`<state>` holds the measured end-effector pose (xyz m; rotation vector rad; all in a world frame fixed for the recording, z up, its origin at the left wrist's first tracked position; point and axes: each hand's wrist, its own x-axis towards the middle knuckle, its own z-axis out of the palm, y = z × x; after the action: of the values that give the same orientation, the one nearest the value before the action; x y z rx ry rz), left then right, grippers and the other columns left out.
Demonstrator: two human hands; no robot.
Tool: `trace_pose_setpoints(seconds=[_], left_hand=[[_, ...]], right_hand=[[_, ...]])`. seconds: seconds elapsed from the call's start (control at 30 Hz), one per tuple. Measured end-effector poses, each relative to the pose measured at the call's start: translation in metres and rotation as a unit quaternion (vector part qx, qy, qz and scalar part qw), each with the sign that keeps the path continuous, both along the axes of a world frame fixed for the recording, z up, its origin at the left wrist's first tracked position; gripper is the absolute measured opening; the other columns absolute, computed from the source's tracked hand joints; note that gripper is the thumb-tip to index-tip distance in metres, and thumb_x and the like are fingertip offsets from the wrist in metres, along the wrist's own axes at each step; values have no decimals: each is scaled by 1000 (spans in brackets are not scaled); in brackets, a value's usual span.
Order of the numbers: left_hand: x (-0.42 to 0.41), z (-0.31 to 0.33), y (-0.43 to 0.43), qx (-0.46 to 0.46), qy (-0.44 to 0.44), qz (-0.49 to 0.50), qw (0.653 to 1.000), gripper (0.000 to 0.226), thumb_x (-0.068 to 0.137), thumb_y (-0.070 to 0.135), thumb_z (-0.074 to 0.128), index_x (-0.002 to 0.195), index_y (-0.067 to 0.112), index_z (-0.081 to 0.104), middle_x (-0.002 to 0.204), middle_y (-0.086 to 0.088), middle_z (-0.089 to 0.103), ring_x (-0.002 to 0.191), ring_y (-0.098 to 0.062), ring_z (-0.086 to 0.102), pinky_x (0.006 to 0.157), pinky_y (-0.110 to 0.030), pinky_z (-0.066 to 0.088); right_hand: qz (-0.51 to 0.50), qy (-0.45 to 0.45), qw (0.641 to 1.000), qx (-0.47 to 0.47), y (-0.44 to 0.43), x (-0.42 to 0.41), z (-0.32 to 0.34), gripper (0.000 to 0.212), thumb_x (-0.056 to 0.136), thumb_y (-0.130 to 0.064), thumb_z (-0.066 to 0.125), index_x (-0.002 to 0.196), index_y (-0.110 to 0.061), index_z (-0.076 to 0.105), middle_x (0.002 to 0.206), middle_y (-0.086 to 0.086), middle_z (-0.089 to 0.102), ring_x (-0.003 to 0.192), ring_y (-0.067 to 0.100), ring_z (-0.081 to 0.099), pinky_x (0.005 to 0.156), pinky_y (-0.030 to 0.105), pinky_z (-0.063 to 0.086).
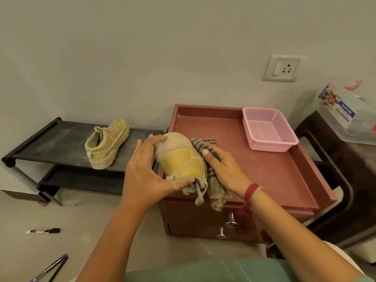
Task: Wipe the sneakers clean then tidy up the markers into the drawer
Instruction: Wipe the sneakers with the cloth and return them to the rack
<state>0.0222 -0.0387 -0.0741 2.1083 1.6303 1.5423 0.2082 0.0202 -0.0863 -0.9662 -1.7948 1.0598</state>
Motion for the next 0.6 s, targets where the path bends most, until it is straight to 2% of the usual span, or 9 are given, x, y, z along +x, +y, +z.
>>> trace_pose_setpoints(seconds=[0.07,0.17,0.23,0.27,0.33,0.37,0.47,0.53,0.6], left_hand=[[0,4,-2,-17,-8,3,1000,90,50,62,76,121,14,51,114,17,51,116,-19,53,95,-59,43],[-3,6,-4,-63,4,-10,998,91,48,63,75,125,22,46,114,33,44,109,0,46,97,-60,40],[-10,3,-3,-144,74,-10,987,101,49,61,75,137,36,33,122,31,43,112,0,41,105,-59,32],[-13,-1,-2,-196,138,-4,971,108,51,61,75,142,43,20,129,22,46,118,-4,40,110,-57,25],[-13,-11,2,-282,243,26,928,118,56,60,73,145,48,-3,134,5,46,126,-13,39,116,-53,12],[-13,-15,4,-302,254,38,918,119,57,59,72,145,48,-7,135,2,45,127,-16,40,116,-52,11],[-9,-19,9,-308,231,60,921,113,57,54,72,146,37,5,137,0,38,126,-21,42,114,-54,17],[-7,-21,10,-290,245,68,922,108,56,50,74,143,27,16,138,1,34,123,-22,44,110,-52,27],[-5,-24,10,-271,246,67,928,104,55,46,76,140,22,21,134,0,36,115,-24,48,101,-45,38]], right_hand=[[-16,-38,999,-11,9,2,-4,28,98,-22,45,124,-27,54,124,-12,58,116,-1,52,104,26,39],[-37,-8,998,-40,10,6,-1,26,98,-26,44,121,-29,55,124,-8,59,116,4,54,100,22,41],[-115,36,990,-74,13,13,0,26,98,-28,43,116,-19,60,117,2,64,109,14,59,97,31,46],[-159,31,984,-74,16,15,-1,27,98,-29,43,110,-12,62,108,6,65,101,18,60,93,38,46],[-198,-36,979,-38,21,16,-7,34,98,-30,43,103,-3,62,100,10,63,95,22,58,90,45,44],[-189,-77,979,-13,19,14,-10,35,98,-31,43,108,-3,62,108,10,62,103,23,56,94,42,42],[-78,-187,977,59,2,4,-19,39,98,-35,41,131,-17,51,142,3,43,132,15,36,108,27,26],[-5,-288,949,131,-6,-3,-22,42,98,-40,37,137,-25,43,149,-6,35,139,11,25,115,30,17],[-17,-374,912,166,-4,-1,-25,44,99,-44,31,140,-31,38,151,-10,30,142,11,19,118,36,8]])
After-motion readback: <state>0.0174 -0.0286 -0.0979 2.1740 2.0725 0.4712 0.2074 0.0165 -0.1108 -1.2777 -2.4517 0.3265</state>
